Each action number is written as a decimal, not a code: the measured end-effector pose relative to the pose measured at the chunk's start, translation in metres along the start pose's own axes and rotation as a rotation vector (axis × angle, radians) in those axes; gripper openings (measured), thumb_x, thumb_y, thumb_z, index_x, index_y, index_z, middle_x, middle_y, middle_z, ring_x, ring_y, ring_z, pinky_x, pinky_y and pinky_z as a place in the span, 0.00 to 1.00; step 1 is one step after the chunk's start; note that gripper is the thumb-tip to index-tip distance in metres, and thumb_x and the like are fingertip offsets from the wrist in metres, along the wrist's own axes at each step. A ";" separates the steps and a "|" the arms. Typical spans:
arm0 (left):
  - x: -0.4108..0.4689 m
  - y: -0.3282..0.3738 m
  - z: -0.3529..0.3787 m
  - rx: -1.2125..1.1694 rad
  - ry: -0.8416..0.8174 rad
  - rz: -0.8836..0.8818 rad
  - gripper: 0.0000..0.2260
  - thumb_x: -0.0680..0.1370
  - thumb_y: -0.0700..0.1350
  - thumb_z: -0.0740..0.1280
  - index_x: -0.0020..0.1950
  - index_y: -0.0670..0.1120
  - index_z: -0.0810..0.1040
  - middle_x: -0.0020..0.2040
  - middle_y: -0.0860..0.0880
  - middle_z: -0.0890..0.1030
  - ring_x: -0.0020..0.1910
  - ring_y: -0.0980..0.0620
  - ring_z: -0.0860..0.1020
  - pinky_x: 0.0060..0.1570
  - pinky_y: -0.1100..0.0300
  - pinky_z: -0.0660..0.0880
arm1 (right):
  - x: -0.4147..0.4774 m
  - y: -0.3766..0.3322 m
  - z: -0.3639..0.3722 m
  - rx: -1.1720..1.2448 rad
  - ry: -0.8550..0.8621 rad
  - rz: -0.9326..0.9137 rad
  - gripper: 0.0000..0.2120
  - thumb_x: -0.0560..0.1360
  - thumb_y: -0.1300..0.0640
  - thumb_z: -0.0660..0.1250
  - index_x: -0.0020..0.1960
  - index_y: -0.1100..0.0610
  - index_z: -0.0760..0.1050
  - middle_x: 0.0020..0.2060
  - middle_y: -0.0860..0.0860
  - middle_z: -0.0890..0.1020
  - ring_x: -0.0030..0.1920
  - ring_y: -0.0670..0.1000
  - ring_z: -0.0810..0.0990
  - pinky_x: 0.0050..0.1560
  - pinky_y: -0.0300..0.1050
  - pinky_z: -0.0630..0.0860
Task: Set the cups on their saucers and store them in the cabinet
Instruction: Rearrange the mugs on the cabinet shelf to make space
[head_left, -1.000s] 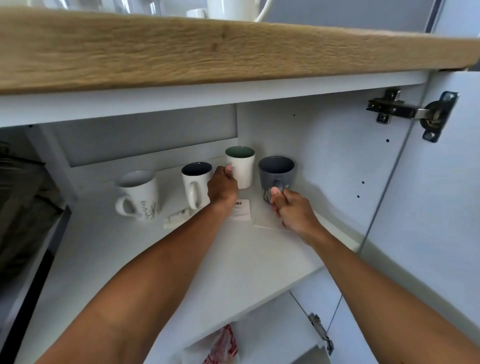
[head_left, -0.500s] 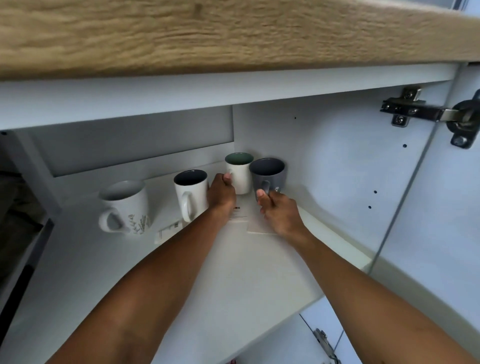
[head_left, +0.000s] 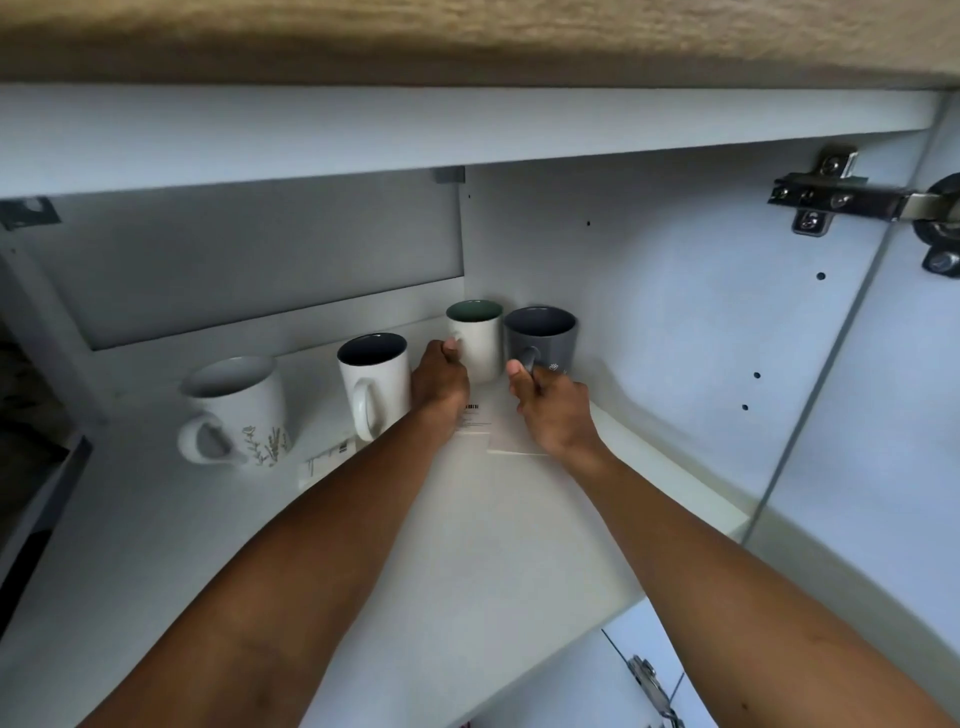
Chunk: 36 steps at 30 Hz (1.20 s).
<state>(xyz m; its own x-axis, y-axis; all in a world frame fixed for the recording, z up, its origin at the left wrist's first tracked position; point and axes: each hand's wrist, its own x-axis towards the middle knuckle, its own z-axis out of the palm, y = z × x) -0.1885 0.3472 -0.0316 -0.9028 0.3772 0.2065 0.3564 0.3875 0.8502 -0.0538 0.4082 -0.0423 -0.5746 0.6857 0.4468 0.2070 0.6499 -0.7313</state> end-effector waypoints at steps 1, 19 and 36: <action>0.000 0.000 0.000 0.001 0.001 -0.001 0.20 0.85 0.53 0.48 0.63 0.44 0.74 0.61 0.40 0.78 0.58 0.40 0.76 0.47 0.58 0.65 | 0.001 0.000 0.001 -0.002 -0.005 0.006 0.24 0.82 0.43 0.57 0.47 0.61 0.81 0.43 0.59 0.85 0.50 0.62 0.81 0.54 0.51 0.76; -0.006 -0.007 -0.016 0.035 -0.165 0.072 0.25 0.80 0.42 0.60 0.76 0.48 0.59 0.67 0.40 0.72 0.64 0.39 0.74 0.58 0.46 0.76 | -0.004 0.004 -0.010 -0.170 -0.104 -0.008 0.24 0.75 0.30 0.58 0.49 0.50 0.74 0.43 0.52 0.82 0.50 0.60 0.80 0.45 0.47 0.72; -0.131 -0.032 -0.088 0.339 -0.335 0.481 0.27 0.83 0.53 0.55 0.81 0.51 0.51 0.81 0.45 0.53 0.80 0.45 0.50 0.77 0.49 0.51 | -0.096 -0.019 -0.093 -0.718 -0.461 0.062 0.48 0.68 0.20 0.50 0.80 0.44 0.47 0.81 0.51 0.50 0.80 0.57 0.42 0.76 0.62 0.52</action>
<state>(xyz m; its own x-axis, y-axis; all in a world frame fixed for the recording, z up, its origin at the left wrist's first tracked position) -0.1030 0.2113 -0.0427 -0.5212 0.7928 0.3158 0.8049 0.3336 0.4908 0.0710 0.3604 -0.0236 -0.7780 0.6264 0.0485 0.6109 0.7723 -0.1741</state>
